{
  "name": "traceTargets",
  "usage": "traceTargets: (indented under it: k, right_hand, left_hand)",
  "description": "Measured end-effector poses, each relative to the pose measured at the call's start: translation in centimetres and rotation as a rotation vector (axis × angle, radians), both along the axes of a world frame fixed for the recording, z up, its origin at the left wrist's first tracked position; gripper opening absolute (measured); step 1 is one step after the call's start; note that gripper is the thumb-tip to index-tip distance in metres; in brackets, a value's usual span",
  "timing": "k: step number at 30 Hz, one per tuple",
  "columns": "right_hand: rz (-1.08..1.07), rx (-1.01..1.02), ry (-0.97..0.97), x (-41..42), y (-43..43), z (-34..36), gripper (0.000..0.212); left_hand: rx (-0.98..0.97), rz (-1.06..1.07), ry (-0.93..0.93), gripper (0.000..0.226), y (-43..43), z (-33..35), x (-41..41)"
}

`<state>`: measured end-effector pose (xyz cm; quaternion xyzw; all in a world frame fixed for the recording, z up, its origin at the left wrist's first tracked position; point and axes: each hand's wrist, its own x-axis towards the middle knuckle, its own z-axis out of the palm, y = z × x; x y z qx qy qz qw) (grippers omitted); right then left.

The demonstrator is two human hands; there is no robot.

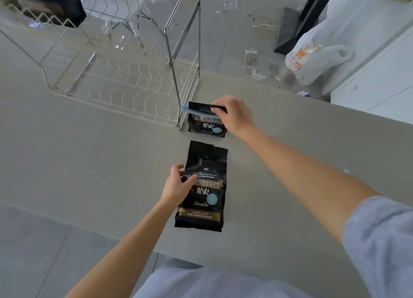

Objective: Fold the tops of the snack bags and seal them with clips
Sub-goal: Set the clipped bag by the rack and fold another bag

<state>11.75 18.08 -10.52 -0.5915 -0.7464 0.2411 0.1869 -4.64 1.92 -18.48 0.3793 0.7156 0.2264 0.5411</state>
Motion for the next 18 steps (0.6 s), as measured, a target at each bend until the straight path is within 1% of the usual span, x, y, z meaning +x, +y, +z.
traceTargets:
  k: [4,6,9,13,15,16,18]
  right_hand:
    - [-0.088,0.022,0.093,-1.0,0.1,-0.9,0.016]
    - [-0.097,0.036,0.139,-0.9,-0.1,-1.1,0.018]
    - [-0.131,0.060,0.180,-0.1,-0.4,-1.2,0.028]
    - [-0.277,0.045,0.278,1.6,-1.5,-1.8,0.039]
    - [-0.391,-0.020,0.365,2.6,-2.9,-2.6,0.038]
    - [-0.446,-0.095,0.396,3.1,-3.7,-3.2,0.038]
    - [-0.505,-0.341,0.395,4.3,-6.2,-4.7,0.044]
  left_hand:
    - [-0.048,0.142,-0.119,0.047,0.0,-0.3,-1.0]
    - [-0.053,0.147,-0.140,0.042,0.1,-0.4,-1.3]
    - [-0.073,0.141,-0.173,0.038,0.6,-0.3,-1.2]
    - [-0.098,0.145,-0.202,0.036,1.4,0.2,-0.5]
    - [-0.096,0.143,-0.214,0.035,1.4,0.4,0.0]
    - [-0.092,0.147,-0.221,0.034,1.4,0.6,0.3]
    - [-0.084,0.150,-0.245,0.031,1.4,0.9,0.8]
